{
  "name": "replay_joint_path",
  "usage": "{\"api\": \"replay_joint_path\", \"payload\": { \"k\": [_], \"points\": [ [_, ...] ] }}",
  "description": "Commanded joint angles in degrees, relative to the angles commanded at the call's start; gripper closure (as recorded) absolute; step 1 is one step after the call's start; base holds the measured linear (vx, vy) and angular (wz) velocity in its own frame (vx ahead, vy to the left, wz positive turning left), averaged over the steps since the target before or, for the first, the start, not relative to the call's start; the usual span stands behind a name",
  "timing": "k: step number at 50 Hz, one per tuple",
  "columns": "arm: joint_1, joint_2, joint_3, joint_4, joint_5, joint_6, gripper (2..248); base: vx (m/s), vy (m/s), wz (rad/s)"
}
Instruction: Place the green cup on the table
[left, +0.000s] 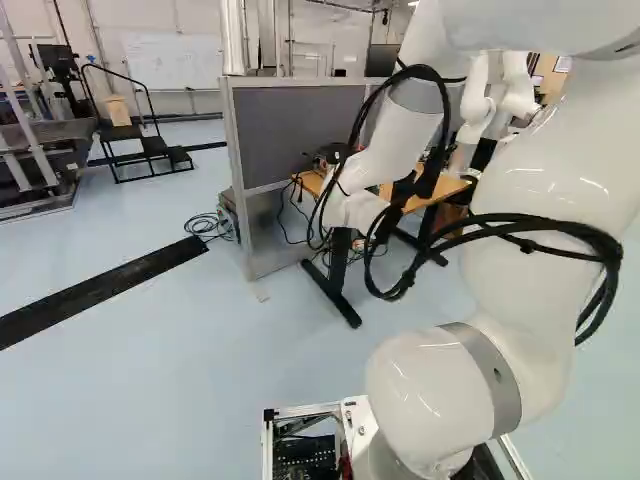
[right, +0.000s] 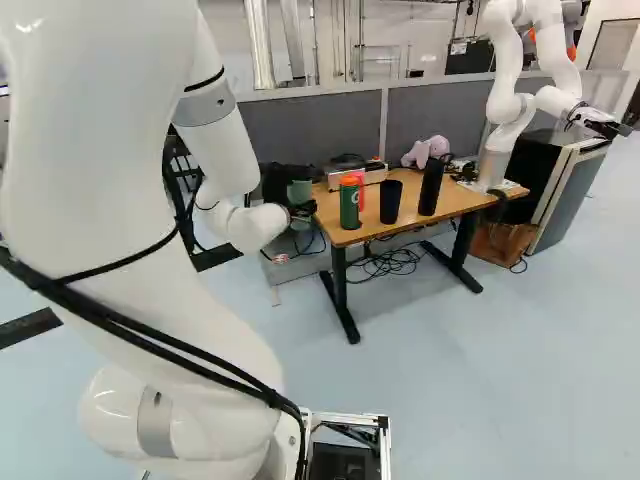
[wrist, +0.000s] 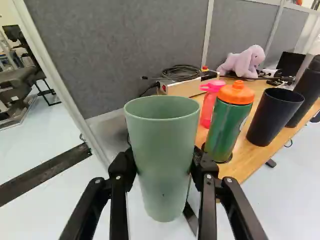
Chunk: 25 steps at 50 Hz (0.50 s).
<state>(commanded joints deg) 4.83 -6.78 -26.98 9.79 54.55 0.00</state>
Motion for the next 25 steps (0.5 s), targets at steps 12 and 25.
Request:
{"api": "replay_joint_path", "payload": {
  "k": [12,25],
  "points": [
    [0.9,-3.4,-3.7,3.4,3.9,0.0,125,0.0,0.0,0.0],
    [1.2,-8.4,-7.9,7.0,8.2,0.0,125,0.0,0.0,0.0]
  ]
}}
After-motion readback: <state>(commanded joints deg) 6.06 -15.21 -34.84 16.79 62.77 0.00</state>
